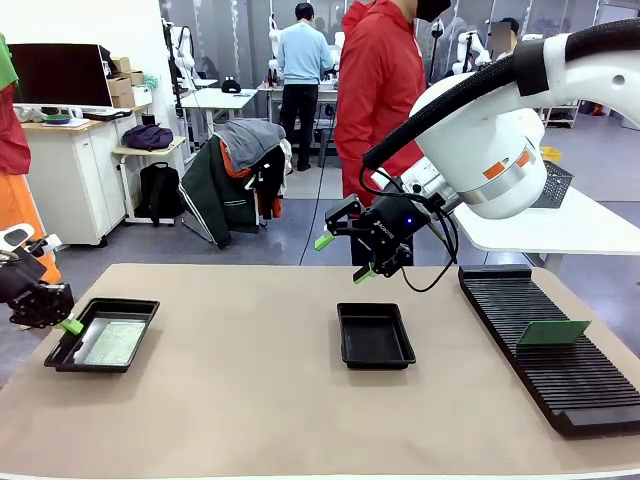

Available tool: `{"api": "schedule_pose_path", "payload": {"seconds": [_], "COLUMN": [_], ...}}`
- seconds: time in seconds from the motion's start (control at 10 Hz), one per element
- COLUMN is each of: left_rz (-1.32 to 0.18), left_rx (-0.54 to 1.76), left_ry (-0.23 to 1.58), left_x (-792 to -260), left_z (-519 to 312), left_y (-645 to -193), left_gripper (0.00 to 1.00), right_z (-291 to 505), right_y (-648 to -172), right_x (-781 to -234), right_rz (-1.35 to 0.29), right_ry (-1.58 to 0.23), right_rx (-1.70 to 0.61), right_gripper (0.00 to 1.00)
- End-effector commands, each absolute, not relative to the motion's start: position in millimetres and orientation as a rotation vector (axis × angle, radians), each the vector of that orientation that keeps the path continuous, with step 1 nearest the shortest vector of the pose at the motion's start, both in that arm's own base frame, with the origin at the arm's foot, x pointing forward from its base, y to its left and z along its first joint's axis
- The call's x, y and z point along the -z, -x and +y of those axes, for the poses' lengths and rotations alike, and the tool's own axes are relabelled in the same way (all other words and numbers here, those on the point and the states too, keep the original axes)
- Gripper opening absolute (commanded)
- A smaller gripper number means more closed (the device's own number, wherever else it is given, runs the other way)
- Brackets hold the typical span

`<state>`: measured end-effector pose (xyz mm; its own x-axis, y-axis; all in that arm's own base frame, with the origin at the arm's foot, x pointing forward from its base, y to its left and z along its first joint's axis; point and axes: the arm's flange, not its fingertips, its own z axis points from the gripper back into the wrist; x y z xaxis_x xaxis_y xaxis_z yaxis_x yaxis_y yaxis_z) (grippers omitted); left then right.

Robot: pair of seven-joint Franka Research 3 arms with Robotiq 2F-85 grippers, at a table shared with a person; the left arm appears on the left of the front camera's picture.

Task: Inspect and transfer BCBs to ESD trays.
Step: Pick up the ESD tray and place it on the left side of the table.

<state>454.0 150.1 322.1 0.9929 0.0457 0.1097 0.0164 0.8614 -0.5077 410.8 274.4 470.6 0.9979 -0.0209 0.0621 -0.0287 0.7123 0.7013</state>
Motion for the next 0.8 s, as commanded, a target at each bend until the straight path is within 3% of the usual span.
{"api": "schedule_pose_path", "payload": {"seconds": [0.0,0.5,0.7], "left_rz": [-0.145,-0.2,-0.12], "left_rx": [-0.036,-0.038,-0.053], "left_ry": [0.542,0.485,0.514], "left_x": [-312,-302,-302], "left_z": [159,150,156], "left_y": [-461,-459,-462], "left_gripper": [0.03,0.03,0.03], "right_z": [276,276,276], "right_y": [-411,-411,-411], "right_x": [-472,-472,-472], "right_rz": [-0.061,-0.061,-0.061], "right_ry": [-0.767,-0.767,-0.767], "right_rx": [0.007,0.007,0.007], "right_gripper": [1.0,1.0,1.0]}}
